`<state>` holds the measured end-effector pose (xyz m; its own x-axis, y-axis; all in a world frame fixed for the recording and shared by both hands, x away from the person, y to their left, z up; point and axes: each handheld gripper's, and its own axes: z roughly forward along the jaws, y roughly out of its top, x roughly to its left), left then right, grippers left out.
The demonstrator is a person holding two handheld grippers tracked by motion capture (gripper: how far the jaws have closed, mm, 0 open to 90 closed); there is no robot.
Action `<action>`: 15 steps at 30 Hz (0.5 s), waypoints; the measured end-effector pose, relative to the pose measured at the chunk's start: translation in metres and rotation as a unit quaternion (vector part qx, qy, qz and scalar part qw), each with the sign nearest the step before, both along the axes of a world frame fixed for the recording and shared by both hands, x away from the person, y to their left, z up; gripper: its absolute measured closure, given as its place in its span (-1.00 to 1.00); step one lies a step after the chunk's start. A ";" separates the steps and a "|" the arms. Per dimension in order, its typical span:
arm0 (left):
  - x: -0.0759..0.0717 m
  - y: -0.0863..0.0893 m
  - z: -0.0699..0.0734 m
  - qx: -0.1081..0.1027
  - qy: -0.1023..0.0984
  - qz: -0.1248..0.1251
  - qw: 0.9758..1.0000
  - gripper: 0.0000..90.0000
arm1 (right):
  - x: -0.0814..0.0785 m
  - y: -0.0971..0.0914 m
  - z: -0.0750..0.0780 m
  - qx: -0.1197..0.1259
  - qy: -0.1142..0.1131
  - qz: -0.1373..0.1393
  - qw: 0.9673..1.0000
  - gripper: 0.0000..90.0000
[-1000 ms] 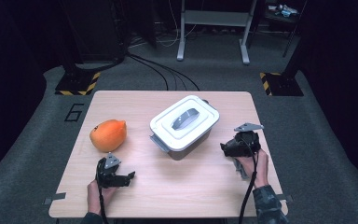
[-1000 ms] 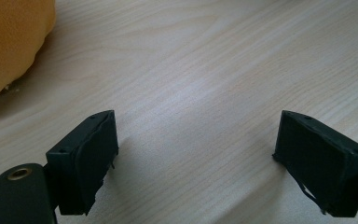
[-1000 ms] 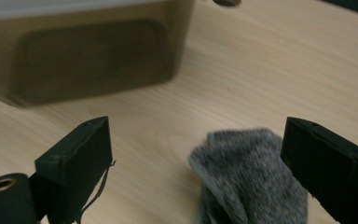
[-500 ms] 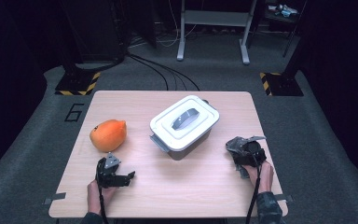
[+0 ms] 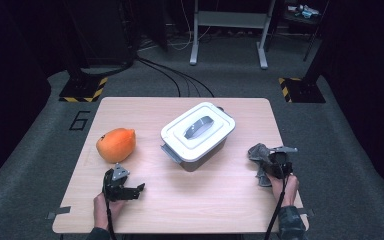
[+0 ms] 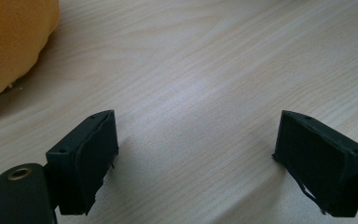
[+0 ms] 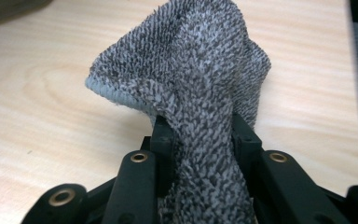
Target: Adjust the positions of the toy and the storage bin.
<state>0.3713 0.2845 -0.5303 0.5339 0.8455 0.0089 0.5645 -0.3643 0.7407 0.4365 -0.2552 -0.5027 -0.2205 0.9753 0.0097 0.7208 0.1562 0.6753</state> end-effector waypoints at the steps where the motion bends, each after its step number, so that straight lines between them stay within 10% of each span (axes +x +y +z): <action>1: 0.000 0.000 0.000 0.000 0.000 0.000 1.000 -0.71 | 0.001 -0.001 0.002 -0.002 -0.004 -0.002 1.000 0.52; 15: 0.000 0.000 0.000 0.000 0.000 0.000 1.000 -0.71 | 0.035 -0.014 0.019 -0.051 0.002 -0.016 0.999 0.40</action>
<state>0.3714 0.2846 -0.5303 0.5344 0.8452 0.0093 0.5642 -0.3649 0.7406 0.4718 -0.2695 -0.4841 -0.1899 0.9777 -0.0902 0.7285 0.2019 0.6546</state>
